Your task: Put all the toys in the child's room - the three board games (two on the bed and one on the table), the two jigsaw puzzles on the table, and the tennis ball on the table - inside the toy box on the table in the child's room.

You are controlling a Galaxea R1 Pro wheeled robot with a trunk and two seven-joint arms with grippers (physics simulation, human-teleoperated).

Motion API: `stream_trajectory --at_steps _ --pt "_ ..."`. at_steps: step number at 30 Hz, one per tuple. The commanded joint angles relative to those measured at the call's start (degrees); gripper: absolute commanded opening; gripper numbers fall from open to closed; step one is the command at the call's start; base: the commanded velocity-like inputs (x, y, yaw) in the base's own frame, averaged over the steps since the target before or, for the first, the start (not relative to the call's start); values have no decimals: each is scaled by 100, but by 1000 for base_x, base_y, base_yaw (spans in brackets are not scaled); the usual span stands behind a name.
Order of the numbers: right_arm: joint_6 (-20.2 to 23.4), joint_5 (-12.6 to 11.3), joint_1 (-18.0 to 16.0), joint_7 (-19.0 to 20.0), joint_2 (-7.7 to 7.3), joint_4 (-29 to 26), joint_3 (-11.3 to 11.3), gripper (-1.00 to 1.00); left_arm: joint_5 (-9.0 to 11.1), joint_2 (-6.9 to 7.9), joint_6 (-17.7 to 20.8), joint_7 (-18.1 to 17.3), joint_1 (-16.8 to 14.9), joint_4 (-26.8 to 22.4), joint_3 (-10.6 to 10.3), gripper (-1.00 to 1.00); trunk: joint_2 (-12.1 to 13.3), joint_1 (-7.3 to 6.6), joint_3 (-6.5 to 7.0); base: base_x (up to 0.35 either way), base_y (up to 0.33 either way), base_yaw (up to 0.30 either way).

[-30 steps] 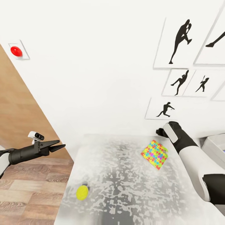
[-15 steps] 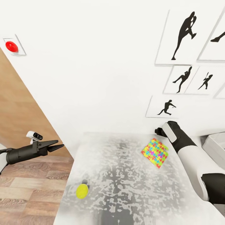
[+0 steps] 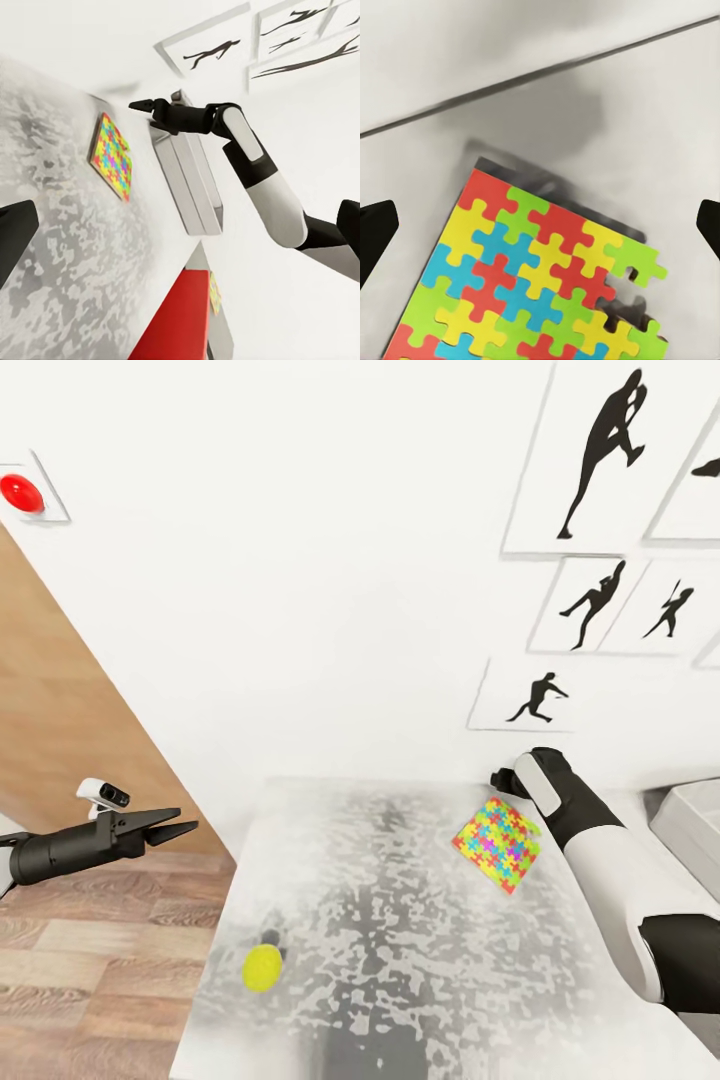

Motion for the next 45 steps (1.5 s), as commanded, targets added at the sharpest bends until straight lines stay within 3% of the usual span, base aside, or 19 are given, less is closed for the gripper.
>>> stream_trajectory --at_steps 1,9,18,29,45 --pt "14 -60 -5 -53 -8 -9 38 100 15 6 25 -13 -7 3 -12 100 -12 3 -20 0 0 0" --pt "14 -60 -22 -52 -7 -17 36 100 15 6 25 -13 -7 5 -12 100 -12 3 -95 0 0 0" --pt "12 -62 -283 -71 4 -15 36 100 15 6 23 -13 -7 6 -12 100 -12 3 -180 0 0 0" --pt "7 -53 -424 -95 213 28 44 100 15 6 20 -13 -7 7 -12 100 -12 3 -284 0 0 0" --pt "5 -19 -427 -96 198 45 36 100 15 6 17 -13 -7 7 -12 100 -12 3 -435 0 0 0"
